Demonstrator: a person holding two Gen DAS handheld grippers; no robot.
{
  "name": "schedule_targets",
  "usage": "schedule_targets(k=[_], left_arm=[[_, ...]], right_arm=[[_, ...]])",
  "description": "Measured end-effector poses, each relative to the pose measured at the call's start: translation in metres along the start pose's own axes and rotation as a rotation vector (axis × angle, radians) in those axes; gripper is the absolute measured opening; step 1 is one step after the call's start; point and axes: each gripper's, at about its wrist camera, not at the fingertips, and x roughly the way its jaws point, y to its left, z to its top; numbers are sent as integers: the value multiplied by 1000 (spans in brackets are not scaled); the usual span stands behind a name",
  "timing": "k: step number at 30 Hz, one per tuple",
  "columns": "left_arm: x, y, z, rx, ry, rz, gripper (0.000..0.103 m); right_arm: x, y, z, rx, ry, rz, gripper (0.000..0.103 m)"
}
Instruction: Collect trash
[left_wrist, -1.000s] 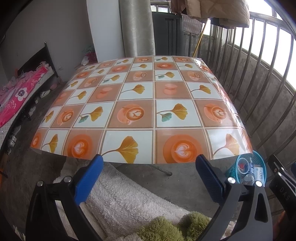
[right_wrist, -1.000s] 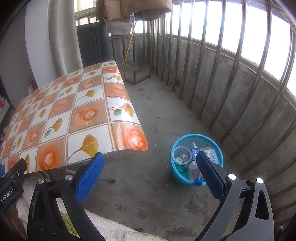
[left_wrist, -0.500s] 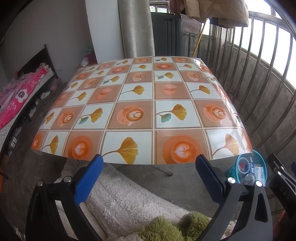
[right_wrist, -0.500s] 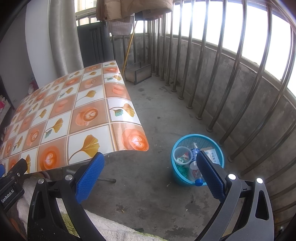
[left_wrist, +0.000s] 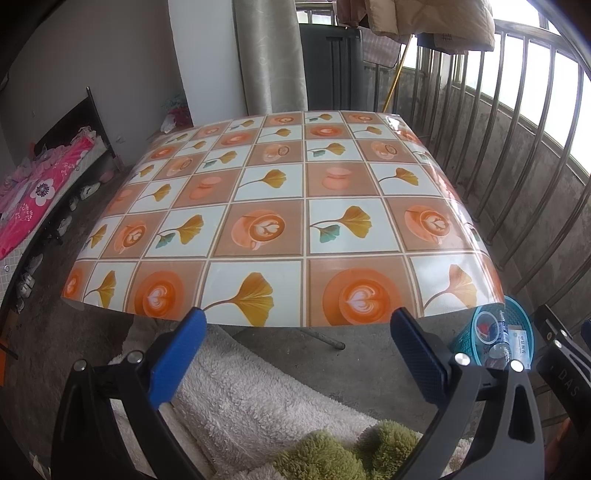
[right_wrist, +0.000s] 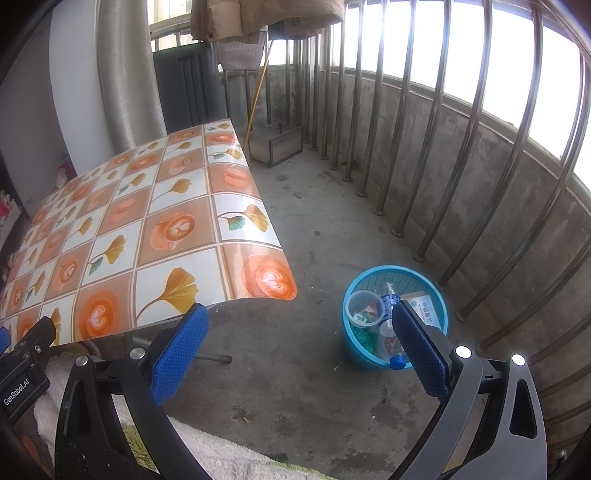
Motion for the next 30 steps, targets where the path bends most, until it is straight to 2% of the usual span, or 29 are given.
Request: schedule_targets(k=[30], left_arm=[[-1,-2,-1,2,1,2,98]], right_arm=[[1,2,-1,-1,5,3,95]])
